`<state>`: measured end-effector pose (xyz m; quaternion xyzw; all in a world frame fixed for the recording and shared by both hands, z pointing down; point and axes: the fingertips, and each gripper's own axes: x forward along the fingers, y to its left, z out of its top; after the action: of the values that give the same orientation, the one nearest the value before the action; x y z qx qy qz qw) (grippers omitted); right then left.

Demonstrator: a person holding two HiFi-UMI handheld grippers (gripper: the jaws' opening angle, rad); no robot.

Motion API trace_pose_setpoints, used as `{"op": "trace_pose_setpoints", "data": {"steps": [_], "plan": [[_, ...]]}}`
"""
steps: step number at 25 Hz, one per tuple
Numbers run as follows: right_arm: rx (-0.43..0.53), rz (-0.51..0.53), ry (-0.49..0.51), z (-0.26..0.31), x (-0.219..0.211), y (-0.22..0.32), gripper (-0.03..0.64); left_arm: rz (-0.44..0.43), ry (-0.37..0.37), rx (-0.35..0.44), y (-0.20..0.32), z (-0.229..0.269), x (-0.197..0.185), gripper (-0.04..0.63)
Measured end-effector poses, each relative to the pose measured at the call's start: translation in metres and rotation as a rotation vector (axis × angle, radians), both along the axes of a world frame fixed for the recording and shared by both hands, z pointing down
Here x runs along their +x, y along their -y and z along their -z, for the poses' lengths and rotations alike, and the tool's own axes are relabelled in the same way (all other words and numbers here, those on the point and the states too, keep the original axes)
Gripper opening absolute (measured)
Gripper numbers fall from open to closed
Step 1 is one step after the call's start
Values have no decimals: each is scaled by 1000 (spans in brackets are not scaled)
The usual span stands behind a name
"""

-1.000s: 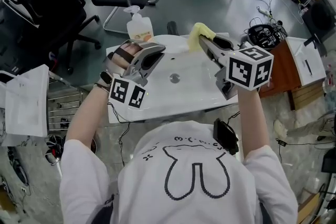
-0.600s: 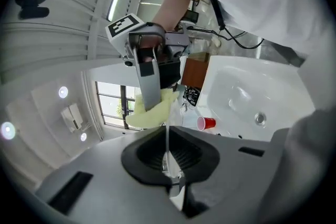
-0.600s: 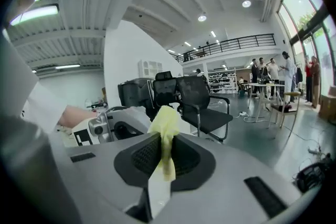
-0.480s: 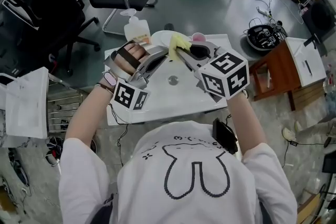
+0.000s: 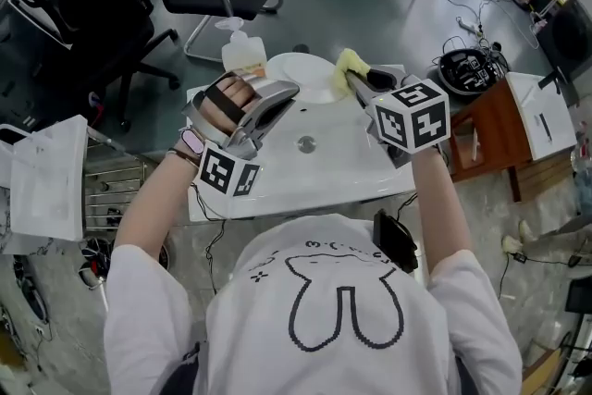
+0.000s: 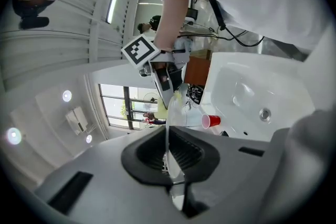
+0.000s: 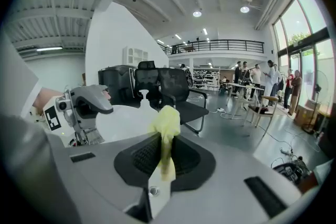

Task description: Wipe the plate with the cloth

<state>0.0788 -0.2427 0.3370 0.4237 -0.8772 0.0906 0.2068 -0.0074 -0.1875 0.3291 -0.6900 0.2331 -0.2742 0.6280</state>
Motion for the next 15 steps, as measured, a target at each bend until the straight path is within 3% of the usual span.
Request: {"op": "trace_pose_setpoints", "data": {"steps": [8, 15], "plan": [[-2, -38, -27, -2, 6, 11, 51, -3, 12, 4, 0, -4, -2, 18], [70, 90, 129, 54, -28, -8, 51, -13, 30, 11, -4, -7, 1, 18]]}}
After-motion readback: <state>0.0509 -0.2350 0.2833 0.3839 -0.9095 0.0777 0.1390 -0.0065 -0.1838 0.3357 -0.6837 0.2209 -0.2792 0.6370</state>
